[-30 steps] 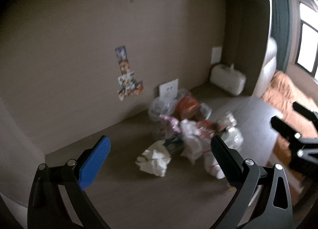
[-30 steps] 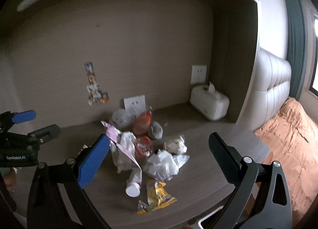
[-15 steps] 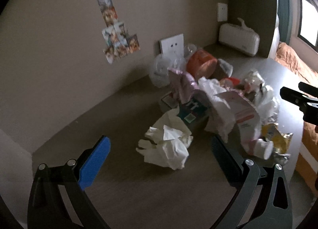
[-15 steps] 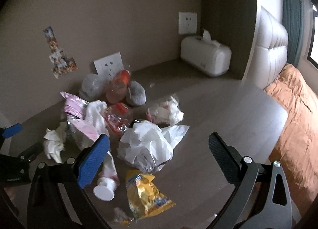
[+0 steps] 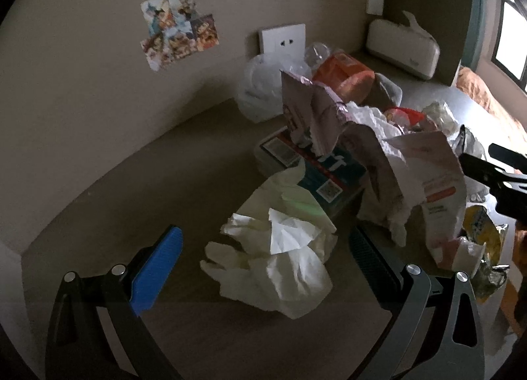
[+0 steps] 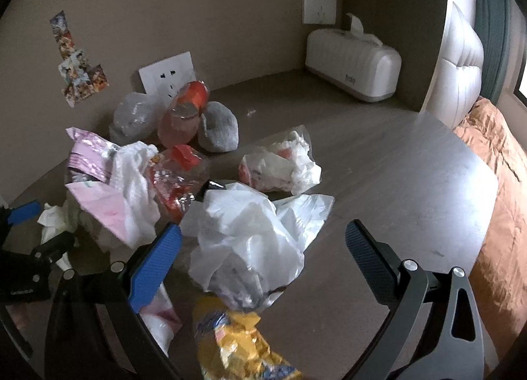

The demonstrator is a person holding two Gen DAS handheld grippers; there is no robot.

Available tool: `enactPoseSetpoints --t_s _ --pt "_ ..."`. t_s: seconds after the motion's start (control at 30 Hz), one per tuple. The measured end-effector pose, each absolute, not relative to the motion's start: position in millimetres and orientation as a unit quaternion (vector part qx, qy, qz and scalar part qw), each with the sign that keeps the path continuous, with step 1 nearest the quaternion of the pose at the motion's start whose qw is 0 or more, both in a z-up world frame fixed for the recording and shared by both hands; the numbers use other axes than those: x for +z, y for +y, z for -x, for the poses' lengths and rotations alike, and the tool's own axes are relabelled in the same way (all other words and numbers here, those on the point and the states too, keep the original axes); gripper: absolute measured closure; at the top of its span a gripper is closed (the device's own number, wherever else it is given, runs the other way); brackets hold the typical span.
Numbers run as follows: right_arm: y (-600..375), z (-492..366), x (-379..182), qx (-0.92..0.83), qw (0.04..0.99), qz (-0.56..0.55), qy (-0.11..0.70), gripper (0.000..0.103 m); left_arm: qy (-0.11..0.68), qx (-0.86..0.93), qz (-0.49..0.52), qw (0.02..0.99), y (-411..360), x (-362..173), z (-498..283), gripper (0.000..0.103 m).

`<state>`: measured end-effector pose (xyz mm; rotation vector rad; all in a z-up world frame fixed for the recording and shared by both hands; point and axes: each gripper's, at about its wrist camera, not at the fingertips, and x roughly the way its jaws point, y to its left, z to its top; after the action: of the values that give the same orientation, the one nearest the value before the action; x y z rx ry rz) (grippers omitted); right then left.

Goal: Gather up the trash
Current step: 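Grasp crumpled white tissue with left tool while right tool grasps white plastic bag, then carry tissue and plastic bag with both tools over the white bin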

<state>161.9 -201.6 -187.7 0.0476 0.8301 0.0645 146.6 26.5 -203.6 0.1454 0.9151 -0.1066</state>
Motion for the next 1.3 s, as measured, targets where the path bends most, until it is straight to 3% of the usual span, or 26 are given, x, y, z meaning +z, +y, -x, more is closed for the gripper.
enactPoseSetpoints --t_s 0.03,0.07,0.1,0.17,0.2,0.3,0.37,0.5,0.9,1.3 --pt "-202 -165 -190 0.030 0.913 -0.024 0.405 0.003 0.443 -0.051 -0.071 0.892 27 -206 -148 0.006" --pt "-202 -168 -191 0.032 0.912 -0.026 0.408 0.003 0.448 -0.054 -0.071 0.889 27 -210 -151 0.011" --pt "-202 -171 -193 0.037 0.911 -0.029 0.410 0.003 0.452 -0.058 -0.070 0.888 27 -212 -152 0.024" --pt "-202 -174 -197 0.043 0.908 -0.033 0.415 0.004 0.462 -0.064 -0.065 0.882 29 -219 -155 0.035" --pt "-201 -176 -199 0.048 0.905 -0.034 0.420 0.006 0.469 -0.070 -0.062 0.878 29 -223 -158 0.036" --pt "-200 -177 -206 0.070 0.898 -0.049 0.431 0.028 0.461 -0.073 -0.066 0.882 28 -224 -159 0.042" --pt "-198 -177 -206 0.079 0.899 -0.050 0.428 0.051 0.457 -0.073 -0.070 0.884 26 -223 -158 0.046" --pt "-195 -175 -199 0.083 0.900 -0.052 0.425 0.069 0.445 -0.079 -0.069 0.889 25 -213 -155 0.064" --pt "-220 -125 -88 0.091 0.942 -0.068 0.316 0.070 0.371 -0.104 -0.049 0.921 15 -111 -121 0.066" --pt "-308 -43 -71 0.004 0.949 -0.094 0.301 0.070 0.336 -0.251 -0.079 0.904 -104 -86 -75 0.066"
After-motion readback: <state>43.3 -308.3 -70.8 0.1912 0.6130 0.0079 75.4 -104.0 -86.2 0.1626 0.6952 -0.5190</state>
